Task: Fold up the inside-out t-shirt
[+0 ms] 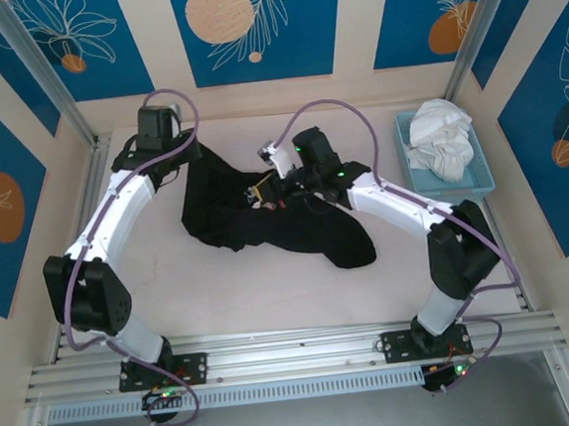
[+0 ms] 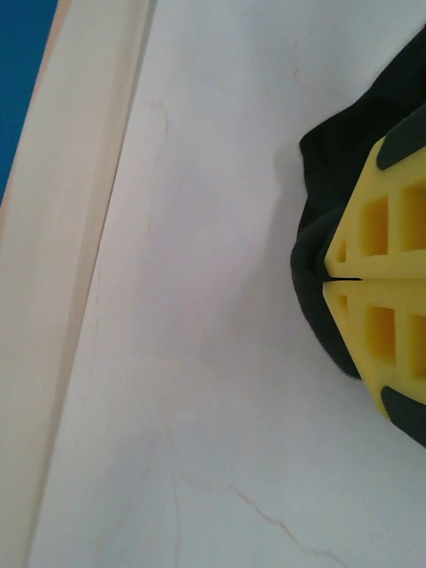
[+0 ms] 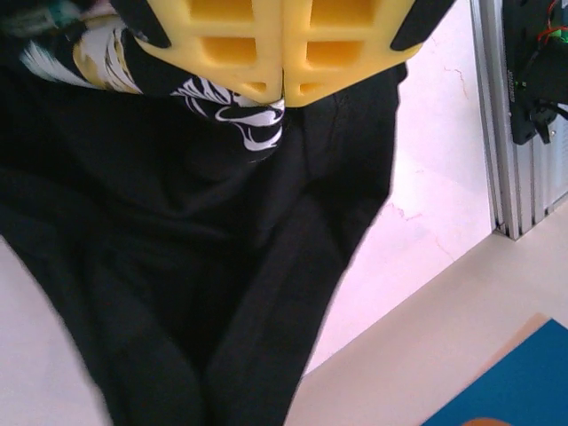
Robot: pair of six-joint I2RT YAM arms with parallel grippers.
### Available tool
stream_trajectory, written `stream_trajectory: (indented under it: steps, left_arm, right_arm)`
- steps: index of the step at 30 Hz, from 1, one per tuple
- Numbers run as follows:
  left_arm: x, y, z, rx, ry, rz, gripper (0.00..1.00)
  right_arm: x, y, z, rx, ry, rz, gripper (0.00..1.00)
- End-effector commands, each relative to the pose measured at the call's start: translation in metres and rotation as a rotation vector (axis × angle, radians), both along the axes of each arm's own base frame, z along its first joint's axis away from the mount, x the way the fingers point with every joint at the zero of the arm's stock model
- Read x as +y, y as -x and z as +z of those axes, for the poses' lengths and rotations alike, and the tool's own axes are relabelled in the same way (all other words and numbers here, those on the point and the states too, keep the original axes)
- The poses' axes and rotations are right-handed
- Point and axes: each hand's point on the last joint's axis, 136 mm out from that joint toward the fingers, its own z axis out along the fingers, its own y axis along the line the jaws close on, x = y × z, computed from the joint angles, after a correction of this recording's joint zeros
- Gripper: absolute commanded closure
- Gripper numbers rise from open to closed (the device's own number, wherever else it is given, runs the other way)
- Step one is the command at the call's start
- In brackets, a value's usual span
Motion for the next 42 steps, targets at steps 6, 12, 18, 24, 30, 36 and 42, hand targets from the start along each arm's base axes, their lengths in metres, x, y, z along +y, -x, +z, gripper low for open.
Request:
stream_trajectory:
  steps: [6, 12, 18, 24, 30, 36, 42]
  left_arm:
    - [0.08, 0.042, -0.087, 0.1, 0.102, 0.282, 1.0]
    - [0.046, 0.076, -0.145, 0.212, 0.156, 0.145, 0.66]
    - [-0.036, 0.089, -0.1, 0.065, 0.062, -0.155, 0.31]
    - [-0.151, 0.106, -0.094, 0.114, 0.265, -0.498, 0.29]
    - [-0.185, 0.111, -0.13, 0.269, 0.297, -0.555, 0.41]
    - [-0.183, 0.093, -0.135, 0.301, 0.389, -0.499, 1.0]
    - [-0.111, 0.036, -0.046, 0.028, 0.593, -0.307, 1.0]
  right_arm:
    - [-0.052, 0.012, 0.102, -0.195, -0.304, 0.004, 1.0]
    - [-0.058, 0.007, 0.042, -0.083, -0.24, -0.026, 1.0]
    - [-0.062, 0.008, 0.011, -0.034, -0.19, -0.04, 1.0]
    - [-0.068, 0.006, 0.003, -0.024, -0.172, -0.074, 1.0]
    - [-0.073, -0.001, 0.013, -0.047, -0.173, -0.115, 1.0]
    - [-0.075, -0.017, 0.071, -0.126, -0.25, -0.157, 1.0]
    - [-0.102, 0.015, 0.194, -0.368, -0.388, -0.135, 1.0]
